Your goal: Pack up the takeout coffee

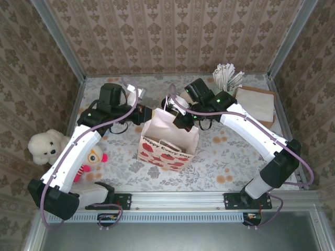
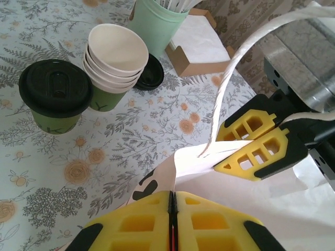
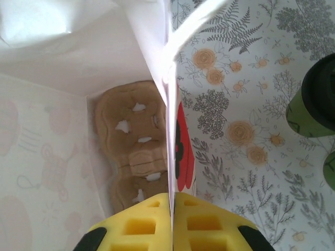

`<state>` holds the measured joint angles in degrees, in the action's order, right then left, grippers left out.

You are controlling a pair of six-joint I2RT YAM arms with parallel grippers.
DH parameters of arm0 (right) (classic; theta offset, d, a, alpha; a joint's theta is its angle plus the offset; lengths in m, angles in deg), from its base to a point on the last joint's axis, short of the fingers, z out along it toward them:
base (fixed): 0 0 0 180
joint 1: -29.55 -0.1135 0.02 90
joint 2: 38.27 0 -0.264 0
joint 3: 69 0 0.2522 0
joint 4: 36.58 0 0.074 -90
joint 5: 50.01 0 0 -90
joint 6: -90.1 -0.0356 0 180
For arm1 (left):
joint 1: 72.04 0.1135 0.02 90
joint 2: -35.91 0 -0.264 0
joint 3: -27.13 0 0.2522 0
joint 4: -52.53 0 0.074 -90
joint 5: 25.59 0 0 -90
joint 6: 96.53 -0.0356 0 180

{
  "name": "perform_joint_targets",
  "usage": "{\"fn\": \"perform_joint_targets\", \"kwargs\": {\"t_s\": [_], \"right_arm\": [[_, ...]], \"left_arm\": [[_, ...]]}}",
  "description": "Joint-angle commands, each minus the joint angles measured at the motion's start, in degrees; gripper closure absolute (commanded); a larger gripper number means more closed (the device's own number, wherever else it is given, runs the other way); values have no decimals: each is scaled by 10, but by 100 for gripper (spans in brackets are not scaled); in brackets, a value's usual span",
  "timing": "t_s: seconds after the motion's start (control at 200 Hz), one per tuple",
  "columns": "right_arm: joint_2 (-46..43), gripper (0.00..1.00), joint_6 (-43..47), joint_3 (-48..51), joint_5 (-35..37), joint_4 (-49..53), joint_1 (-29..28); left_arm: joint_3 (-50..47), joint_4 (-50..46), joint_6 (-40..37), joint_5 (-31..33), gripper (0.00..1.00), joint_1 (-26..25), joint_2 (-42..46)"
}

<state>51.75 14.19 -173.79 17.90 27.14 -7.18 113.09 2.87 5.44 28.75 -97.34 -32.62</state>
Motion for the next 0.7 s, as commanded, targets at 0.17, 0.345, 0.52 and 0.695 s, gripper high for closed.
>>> {"fn": "perform_joint_targets", "kwargs": {"t_s": [0.17, 0.345, 0.52, 0.695], "right_arm": [[-30, 99, -151, 60, 10, -27, 3], [0, 100, -205, 88, 26, -33, 18], [-24, 100, -209, 64, -21, -55, 18], [-36, 99, -216, 60, -20, -43, 14]], "left_arm": [[0, 27, 39, -56, 63, 33, 26], [-40, 64, 63, -7, 18, 55, 66], [-39, 69, 75, 41, 0, 67, 82], [-33, 59, 90, 75, 0, 80, 85]]}}
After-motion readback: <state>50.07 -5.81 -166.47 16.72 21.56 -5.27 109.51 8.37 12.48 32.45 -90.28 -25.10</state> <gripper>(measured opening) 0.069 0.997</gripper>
